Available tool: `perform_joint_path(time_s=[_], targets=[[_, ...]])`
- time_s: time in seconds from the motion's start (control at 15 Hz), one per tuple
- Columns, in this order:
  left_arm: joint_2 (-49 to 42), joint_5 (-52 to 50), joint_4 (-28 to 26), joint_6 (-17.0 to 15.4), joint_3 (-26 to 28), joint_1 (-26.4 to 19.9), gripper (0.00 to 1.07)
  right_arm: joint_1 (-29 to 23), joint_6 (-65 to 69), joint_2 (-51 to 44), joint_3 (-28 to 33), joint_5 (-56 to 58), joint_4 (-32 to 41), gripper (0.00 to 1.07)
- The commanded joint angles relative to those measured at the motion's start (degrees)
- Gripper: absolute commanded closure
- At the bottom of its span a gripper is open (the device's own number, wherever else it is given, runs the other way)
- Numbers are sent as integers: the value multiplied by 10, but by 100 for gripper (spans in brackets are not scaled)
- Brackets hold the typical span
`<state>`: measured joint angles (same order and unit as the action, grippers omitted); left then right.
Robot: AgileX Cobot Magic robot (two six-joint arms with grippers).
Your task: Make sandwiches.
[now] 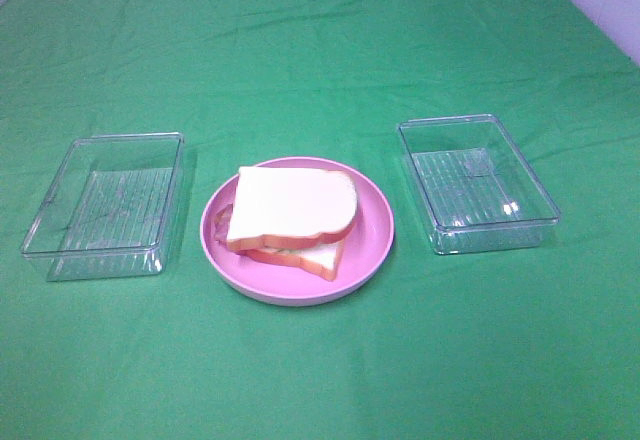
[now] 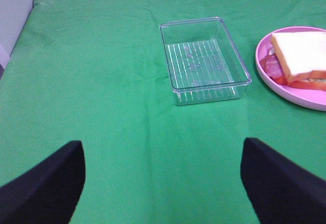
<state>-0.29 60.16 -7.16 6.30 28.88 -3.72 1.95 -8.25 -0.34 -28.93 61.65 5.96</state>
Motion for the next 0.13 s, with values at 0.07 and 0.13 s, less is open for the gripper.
perform_joint_path(time_s=[0.07,0.13], targets=[[-14,-6,-4,1,-1,1,27,0,-6,-8,1,-6,-1,24],[-14,-6,-4,1,-1,1,27,0,-6,-8,1,-6,-1,24]])
